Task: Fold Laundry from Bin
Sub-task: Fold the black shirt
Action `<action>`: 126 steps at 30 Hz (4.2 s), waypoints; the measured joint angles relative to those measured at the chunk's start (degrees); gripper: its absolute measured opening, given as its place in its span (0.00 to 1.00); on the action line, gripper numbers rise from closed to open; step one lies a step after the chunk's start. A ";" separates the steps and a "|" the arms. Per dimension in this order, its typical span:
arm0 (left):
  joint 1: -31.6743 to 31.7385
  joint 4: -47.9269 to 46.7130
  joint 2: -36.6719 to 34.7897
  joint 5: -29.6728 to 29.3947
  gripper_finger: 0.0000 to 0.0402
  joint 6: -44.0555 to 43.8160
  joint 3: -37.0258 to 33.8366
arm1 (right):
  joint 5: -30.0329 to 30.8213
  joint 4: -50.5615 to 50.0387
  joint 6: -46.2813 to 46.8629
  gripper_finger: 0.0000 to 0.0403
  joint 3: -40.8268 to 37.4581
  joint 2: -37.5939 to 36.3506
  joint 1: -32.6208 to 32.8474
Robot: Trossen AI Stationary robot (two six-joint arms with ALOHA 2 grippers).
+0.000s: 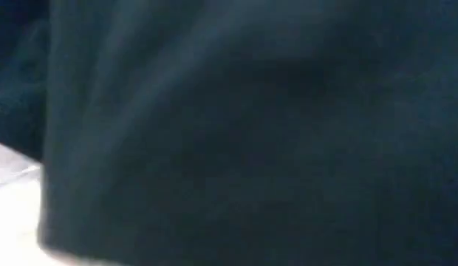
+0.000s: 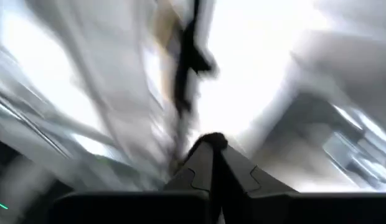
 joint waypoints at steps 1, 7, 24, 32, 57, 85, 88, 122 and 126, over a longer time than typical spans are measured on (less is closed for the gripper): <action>0.72 0.12 0.00 -3.91 0.03 2.86 0.00 | 5.78 0.08 -0.64 0.05 0.78 0.20 -1.47; 10.34 -0.79 0.00 -24.78 0.03 6.75 0.00 | 31.37 -0.12 0.82 0.05 2.68 0.25 -14.06; 36.37 -40.78 0.11 -52.70 0.03 -24.57 -0.02 | 56.63 -37.80 19.72 0.02 2.70 2.84 -38.22; 39.06 -62.61 0.11 -55.24 0.03 -37.04 -0.02 | 42.51 -73.08 50.11 0.02 2.70 2.84 -44.79; 44.47 -90.35 0.12 -19.30 0.03 -64.02 -10.02 | 1.30 -76.05 76.31 0.02 -31.53 -3.93 -58.37; 33.78 -92.02 -10.04 -31.85 0.03 -58.03 -28.19 | 15.57 -73.92 70.71 0.05 -60.20 -34.81 -62.58; 29.63 -93.39 -13.86 -41.91 0.03 -56.67 -26.19 | 16.79 -74.89 65.73 0.07 -57.26 -38.18 -62.53; 19.15 -103.15 -28.02 -51.67 0.03 -50.13 -15.98 | 19.39 -75.79 27.70 0.05 -51.07 -40.81 -68.02; 18.78 -110.14 -27.91 -42.59 0.03 -55.04 -16.00 | 16.54 -83.13 28.57 0.04 -51.07 -40.71 -67.92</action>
